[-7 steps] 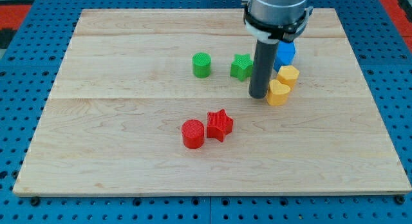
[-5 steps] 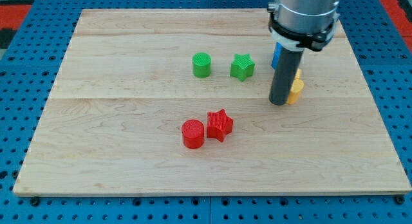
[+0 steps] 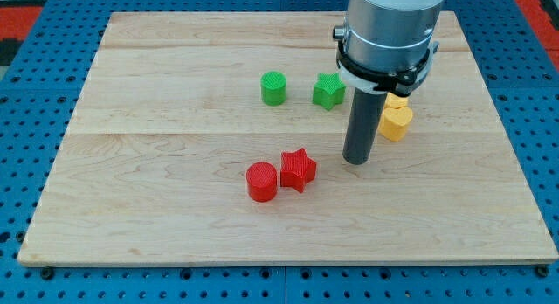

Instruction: Push the red star towards the left of the green circle

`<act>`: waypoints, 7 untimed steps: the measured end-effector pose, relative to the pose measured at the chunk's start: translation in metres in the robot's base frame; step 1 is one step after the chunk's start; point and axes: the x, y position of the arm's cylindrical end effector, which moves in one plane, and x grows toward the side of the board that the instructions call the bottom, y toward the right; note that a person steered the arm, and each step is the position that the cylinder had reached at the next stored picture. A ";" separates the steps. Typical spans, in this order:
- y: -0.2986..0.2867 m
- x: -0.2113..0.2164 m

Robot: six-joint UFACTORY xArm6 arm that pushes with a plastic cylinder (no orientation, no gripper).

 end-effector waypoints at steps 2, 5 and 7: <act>-0.010 -0.012; 0.013 0.009; 0.000 0.061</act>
